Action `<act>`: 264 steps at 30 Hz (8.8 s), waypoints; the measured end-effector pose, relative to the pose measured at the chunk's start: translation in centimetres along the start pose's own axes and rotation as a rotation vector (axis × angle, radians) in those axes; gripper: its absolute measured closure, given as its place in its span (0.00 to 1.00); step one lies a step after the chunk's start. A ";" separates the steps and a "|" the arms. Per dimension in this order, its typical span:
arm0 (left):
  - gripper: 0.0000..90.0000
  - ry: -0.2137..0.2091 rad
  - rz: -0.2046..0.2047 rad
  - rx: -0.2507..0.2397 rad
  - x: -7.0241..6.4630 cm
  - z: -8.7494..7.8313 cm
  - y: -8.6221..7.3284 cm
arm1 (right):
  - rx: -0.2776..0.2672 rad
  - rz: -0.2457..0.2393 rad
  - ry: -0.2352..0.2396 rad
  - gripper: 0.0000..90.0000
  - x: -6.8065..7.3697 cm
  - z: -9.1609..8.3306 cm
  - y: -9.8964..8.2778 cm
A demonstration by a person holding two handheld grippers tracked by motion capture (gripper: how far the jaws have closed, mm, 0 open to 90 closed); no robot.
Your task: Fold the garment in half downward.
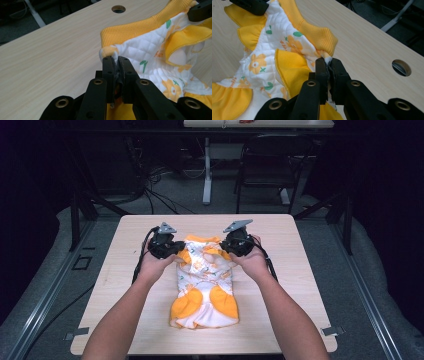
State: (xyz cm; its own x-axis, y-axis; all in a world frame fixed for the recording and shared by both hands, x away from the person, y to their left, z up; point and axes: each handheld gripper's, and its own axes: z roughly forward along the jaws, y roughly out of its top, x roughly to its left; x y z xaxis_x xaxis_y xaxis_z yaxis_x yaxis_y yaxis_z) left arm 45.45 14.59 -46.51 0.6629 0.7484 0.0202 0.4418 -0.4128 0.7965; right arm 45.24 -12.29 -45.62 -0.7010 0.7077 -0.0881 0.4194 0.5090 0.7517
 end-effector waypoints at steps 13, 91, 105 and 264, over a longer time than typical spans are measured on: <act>0.94 0.009 0.022 -0.054 0.1 -1.6 1.2 | -0.058 -0.039 -0.032 0.95 0.1 -1.7 1.5; 0.94 -0.090 0.158 0.052 -4.1 -2.2 -6.8 | 0.045 -0.216 0.059 0.95 4.9 -1.9 -5.5; 0.94 -0.136 0.112 0.047 -4.5 -2.1 -8.8 | 0.048 -0.185 0.087 0.95 5.5 -1.4 -7.6; 0.62 -0.075 -0.156 -0.045 -3.4 -9.3 -18.9 | -0.006 0.080 0.026 0.72 6.4 -7.0 -18.6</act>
State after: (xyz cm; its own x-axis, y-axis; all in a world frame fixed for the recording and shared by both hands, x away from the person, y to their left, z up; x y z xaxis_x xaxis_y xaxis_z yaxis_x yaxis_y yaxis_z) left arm 29.19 24.72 -56.00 0.6328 0.7597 -0.1497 0.5162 -0.2697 0.8129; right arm 28.91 -20.67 -55.64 -0.6802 0.7330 -0.0101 0.4717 0.4481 0.7594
